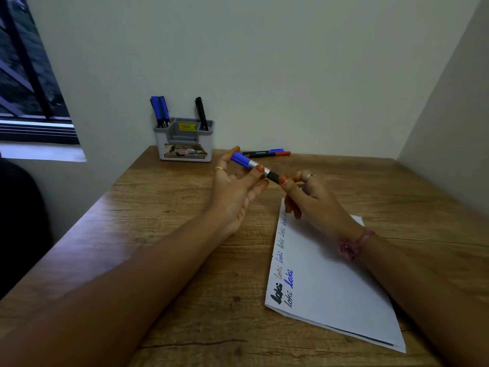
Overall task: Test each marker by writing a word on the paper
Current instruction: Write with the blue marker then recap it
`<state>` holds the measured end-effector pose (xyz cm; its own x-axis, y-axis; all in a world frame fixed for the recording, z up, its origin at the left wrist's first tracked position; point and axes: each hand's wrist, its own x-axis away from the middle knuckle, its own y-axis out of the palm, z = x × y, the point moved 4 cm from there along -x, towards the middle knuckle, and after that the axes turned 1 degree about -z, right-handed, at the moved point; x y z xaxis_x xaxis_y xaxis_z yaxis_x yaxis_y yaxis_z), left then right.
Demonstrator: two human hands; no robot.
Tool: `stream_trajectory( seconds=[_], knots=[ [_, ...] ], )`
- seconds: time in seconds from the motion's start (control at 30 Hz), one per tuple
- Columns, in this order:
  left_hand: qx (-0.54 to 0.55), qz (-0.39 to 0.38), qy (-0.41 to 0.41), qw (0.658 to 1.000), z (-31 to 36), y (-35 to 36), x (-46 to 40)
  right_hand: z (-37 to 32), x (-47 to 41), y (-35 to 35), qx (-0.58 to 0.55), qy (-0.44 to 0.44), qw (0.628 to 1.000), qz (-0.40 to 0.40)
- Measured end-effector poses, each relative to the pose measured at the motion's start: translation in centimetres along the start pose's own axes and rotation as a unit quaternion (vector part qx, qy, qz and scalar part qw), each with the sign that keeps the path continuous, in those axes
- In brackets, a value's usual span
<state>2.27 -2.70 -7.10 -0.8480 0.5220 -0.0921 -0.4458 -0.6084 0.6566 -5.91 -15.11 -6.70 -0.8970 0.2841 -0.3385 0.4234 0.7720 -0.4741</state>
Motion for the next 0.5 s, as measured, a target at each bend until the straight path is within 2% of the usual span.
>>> stream_trajectory(
  seconds=[0.17, 0.27, 0.5],
  knots=[
    [0.019, 0.062, 0.038, 0.997, 2.6, -1.2, -1.0, 0.8, -0.2, -1.3, 0.124, -0.032, 0.991, -0.043],
    [-0.023, 0.087, 0.105, 0.99, 4.7, -2.1, -2.0, 1.9, -0.2, -0.9, 0.22, -0.025, 0.969, -0.114],
    [-0.111, 0.127, 0.225, 0.959, 9.4, -4.0, -6.1, 3.0, -0.5, -0.7, 0.18, -0.017, 0.974, -0.135]
  ],
)
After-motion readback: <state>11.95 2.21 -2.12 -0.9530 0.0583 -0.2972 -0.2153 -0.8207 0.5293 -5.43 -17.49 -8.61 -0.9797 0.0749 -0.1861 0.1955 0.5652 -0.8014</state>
